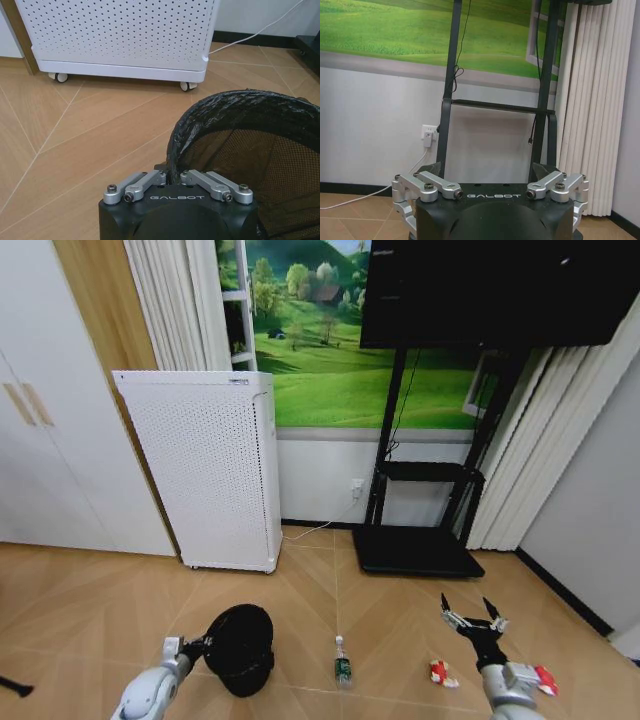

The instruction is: Pick up the trash bin and place the garbage on the floor into it.

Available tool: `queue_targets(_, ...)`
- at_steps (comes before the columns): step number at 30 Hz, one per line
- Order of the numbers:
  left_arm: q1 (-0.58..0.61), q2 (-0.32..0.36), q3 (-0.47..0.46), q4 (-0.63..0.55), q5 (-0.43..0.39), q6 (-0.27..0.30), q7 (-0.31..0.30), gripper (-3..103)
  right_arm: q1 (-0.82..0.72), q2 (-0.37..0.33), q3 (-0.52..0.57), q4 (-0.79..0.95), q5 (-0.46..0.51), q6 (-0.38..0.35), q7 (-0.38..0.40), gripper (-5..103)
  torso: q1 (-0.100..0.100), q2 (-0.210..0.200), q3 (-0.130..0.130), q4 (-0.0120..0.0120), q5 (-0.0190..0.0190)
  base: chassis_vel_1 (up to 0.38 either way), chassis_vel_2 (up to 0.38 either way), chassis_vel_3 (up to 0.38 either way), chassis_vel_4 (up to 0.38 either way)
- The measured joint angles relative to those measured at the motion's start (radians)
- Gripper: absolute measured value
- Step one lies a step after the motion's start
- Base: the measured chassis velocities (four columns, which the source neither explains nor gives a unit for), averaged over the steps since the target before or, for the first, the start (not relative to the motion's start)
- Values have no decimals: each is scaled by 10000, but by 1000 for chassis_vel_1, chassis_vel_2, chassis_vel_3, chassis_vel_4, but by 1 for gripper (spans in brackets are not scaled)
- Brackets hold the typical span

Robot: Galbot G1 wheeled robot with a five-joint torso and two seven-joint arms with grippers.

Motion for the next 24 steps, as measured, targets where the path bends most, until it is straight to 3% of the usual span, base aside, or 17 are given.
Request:
queue_targets(17, 206, -160, -2, -360, 215, -419, -44, 7, -70, 19, 1, -35, -104, 69, 0, 100, 1, -1, 3, -3, -14, 0, 0, 0, 0)
queue_targets(24, 410, 120, -366, -1881, 220, -296, -188, 7, 0, 79, -73, -122, -182, 81, 0, 100, 2, -1, 3, 0, -1, 0, 0, 0, 0)
